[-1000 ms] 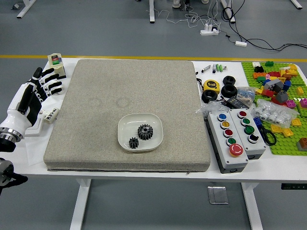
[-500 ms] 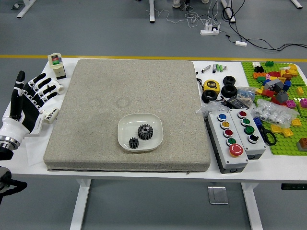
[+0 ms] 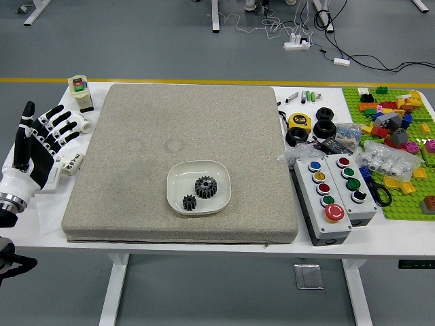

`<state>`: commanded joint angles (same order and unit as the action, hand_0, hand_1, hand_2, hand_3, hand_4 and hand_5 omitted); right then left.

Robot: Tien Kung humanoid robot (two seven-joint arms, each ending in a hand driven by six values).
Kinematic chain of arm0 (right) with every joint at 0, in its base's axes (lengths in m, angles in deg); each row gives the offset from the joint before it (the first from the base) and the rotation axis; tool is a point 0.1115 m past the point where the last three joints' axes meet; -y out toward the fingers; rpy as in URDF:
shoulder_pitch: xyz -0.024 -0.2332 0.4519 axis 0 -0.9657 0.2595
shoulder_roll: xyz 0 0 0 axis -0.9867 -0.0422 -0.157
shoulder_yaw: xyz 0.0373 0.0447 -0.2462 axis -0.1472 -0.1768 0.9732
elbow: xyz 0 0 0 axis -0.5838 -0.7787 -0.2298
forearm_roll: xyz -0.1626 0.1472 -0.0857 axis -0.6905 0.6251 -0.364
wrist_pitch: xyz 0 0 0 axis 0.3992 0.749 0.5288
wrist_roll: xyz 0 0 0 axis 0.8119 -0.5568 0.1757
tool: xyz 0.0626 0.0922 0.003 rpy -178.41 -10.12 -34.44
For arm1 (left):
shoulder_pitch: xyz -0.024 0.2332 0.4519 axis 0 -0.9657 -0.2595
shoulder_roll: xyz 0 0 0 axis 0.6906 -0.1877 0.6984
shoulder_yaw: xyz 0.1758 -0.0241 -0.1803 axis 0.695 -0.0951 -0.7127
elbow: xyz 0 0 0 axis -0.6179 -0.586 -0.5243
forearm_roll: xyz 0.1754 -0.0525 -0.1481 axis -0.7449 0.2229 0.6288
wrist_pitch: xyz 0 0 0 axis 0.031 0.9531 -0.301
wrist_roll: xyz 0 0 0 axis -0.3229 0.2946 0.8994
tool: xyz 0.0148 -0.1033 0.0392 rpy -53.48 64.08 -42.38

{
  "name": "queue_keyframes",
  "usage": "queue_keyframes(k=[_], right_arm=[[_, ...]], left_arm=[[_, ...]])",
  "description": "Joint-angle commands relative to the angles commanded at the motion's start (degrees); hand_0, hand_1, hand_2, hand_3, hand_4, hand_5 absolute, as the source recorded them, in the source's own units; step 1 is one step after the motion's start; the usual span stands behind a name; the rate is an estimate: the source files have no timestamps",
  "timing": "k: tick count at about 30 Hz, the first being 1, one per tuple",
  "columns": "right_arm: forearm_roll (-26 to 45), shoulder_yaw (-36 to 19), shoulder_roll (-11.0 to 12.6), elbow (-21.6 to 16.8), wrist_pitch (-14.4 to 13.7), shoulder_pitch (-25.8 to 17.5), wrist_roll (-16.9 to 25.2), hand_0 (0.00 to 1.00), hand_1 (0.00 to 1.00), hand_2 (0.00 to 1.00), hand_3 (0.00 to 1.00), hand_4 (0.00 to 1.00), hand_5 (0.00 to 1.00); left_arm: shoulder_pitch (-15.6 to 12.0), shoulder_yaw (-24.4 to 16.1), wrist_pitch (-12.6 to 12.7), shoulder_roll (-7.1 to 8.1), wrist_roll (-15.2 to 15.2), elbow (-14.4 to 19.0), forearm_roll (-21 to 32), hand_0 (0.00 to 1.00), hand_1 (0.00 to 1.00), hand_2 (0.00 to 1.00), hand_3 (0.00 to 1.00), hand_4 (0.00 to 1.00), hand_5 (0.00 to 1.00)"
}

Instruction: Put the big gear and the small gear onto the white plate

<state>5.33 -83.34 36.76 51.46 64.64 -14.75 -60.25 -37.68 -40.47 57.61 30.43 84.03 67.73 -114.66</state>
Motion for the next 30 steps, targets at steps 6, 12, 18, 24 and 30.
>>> queue_keyframes(k=[6,12,18,24,30], right_arm=[[0.0,-0.1,0.0,0.0,0.0,0.0,0.0,0.766,0.805,0.837,0.790,0.947,0.798],[0.0,-0.2,0.0,0.0,0.0,0.0,0.0,0.766,0.805,0.837,0.788,0.946,0.798],[-0.1,-0.3,0.1,-0.1,0.0,0.0,0.0,0.766,0.805,0.837,0.789,0.946,0.798],[0.0,-0.3,0.1,-0.1,0.0,0.1,0.0,0.766,0.805,0.837,0.789,0.946,0.798],[-0.1,-0.4,0.1,-0.1,0.0,0.1,0.0,0.766,0.806,0.837,0.789,0.946,0.799]], left_arm=[[0.1,0.0,0.1,0.03,-0.3,0.0,-0.2,0.774,0.824,0.880,0.860,0.966,0.998],[0.2,-0.1,0.3,0.03,-0.3,-0.1,-0.2,0.776,0.826,0.881,0.863,0.966,0.998],[0.2,-0.2,0.9,-0.06,-0.3,-0.3,-0.4,0.778,0.828,0.884,0.867,0.966,0.998],[0.3,-0.4,1.0,0.03,-0.4,-0.3,-0.9,0.784,0.845,0.901,0.871,0.968,0.998],[0.4,-0.4,1.0,0.07,-0.5,-0.2,-1.4,0.785,0.844,0.902,0.875,0.968,0.998]])
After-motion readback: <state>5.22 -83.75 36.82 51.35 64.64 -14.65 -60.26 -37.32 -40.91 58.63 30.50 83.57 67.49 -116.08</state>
